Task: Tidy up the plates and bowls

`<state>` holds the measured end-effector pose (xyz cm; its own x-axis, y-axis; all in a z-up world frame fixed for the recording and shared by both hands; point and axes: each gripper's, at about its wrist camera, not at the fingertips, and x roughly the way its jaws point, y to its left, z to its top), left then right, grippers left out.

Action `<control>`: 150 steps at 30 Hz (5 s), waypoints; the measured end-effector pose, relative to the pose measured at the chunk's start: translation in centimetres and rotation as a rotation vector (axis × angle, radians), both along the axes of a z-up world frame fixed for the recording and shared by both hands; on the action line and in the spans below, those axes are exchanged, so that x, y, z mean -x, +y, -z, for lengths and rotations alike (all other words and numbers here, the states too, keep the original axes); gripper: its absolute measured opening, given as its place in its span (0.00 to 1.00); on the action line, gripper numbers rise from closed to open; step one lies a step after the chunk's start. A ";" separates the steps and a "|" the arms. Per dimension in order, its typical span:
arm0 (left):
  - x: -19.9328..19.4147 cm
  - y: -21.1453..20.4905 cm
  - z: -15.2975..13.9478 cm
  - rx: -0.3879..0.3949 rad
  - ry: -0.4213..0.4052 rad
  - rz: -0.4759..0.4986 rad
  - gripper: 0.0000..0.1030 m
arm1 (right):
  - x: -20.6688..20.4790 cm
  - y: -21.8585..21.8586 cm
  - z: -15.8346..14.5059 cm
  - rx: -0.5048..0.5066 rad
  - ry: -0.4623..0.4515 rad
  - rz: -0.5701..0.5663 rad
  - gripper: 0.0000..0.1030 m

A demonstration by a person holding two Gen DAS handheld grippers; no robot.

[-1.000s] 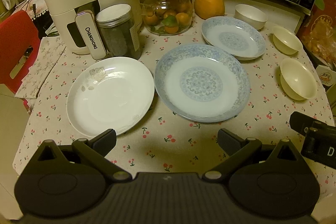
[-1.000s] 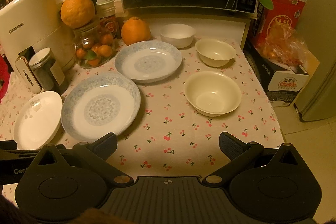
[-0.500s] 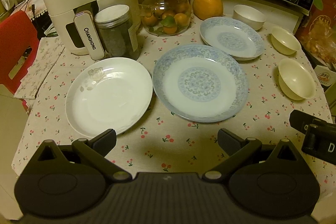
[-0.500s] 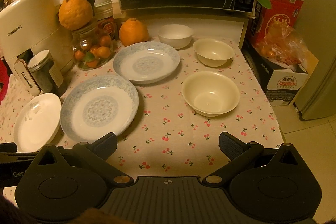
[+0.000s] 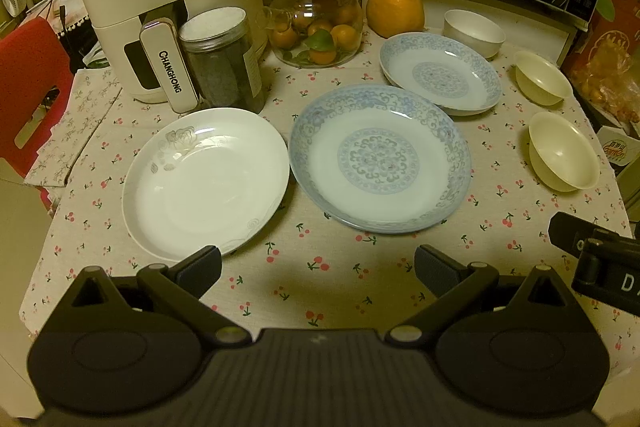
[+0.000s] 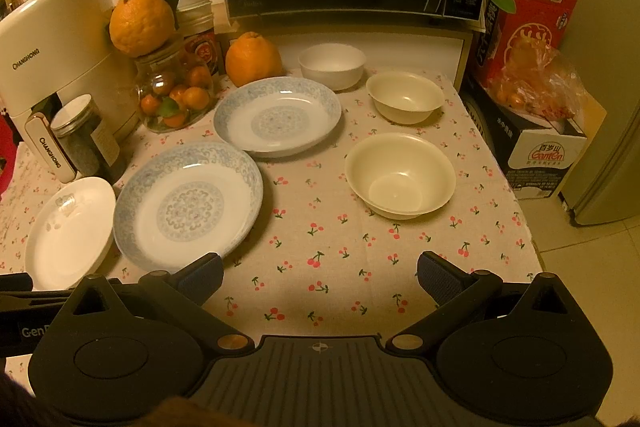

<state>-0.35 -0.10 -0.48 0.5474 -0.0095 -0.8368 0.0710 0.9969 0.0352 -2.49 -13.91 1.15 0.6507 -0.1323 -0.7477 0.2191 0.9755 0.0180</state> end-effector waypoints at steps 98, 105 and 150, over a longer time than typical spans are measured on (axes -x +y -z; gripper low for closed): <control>-16.0 1.9 4.8 0.045 0.026 0.259 0.16 | -11.4 -4.4 8.5 -0.670 0.160 0.050 0.24; -16.0 2.1 5.3 0.041 0.035 0.257 0.11 | -11.4 -4.7 9.0 -0.670 0.162 0.054 0.15; -9.2 -0.6 5.3 0.206 0.181 0.295 0.13 | -7.8 -10.4 7.6 -0.543 0.270 0.082 0.16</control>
<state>8.80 -0.68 -5.80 0.3397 -0.3219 -0.8837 0.3417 0.9176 -0.2029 5.35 -24.35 -6.46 0.4326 0.2725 -0.8594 0.3591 0.8223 0.4415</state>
